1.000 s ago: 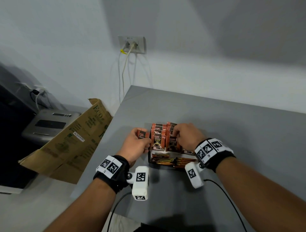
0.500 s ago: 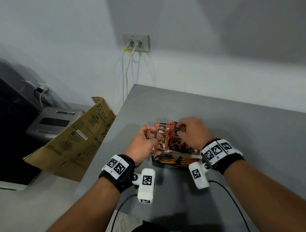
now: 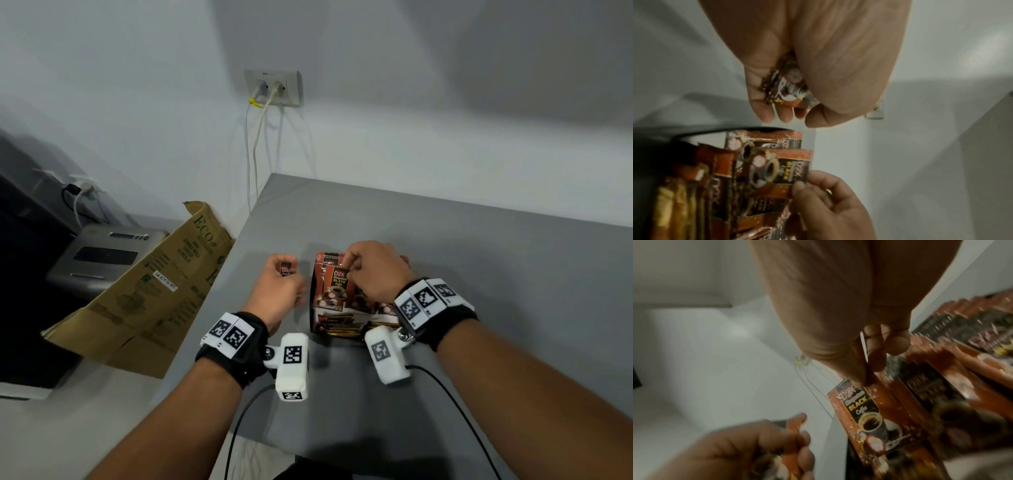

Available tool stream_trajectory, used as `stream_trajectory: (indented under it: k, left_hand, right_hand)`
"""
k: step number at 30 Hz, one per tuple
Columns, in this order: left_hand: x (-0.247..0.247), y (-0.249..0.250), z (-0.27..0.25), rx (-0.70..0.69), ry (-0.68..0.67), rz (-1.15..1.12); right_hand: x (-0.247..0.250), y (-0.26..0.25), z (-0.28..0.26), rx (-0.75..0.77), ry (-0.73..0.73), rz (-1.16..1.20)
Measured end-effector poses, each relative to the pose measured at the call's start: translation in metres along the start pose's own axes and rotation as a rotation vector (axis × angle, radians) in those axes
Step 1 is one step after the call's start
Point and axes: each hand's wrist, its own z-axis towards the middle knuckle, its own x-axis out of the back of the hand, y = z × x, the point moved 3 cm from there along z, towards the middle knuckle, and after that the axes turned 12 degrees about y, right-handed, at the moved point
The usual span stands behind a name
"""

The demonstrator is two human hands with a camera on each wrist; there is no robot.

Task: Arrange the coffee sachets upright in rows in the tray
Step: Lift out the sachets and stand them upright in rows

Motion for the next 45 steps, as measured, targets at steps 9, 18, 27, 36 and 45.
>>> stream_trajectory:
  k: [9,18,27,36,45]
  left_hand:
    - [0.011,-0.011,-0.004,0.031,-0.043,0.052]
    - [-0.007,0.004,-0.014,-0.029,-0.170,-0.077]
    - [-0.026,0.013,-0.009,0.009,-0.095,-0.050]
    - [-0.019,0.004,-0.010,-0.020,-0.097,0.095]
    - [-0.018,0.001,-0.016,-0.090,-0.128,0.174]
  right_hand:
    - [-0.041,-0.004,0.003,0.033,-0.123,-0.134]
    - [-0.008,-0.012,-0.004,0.002,-0.023,0.192]
    - [0.043,0.017,-0.006,-0.073,0.137,0.145]
    - [-0.003,0.049,-0.015,-0.086,-0.089,-0.108]
    - [-0.002,0.044,-0.013,-0.079,0.006,-0.139]
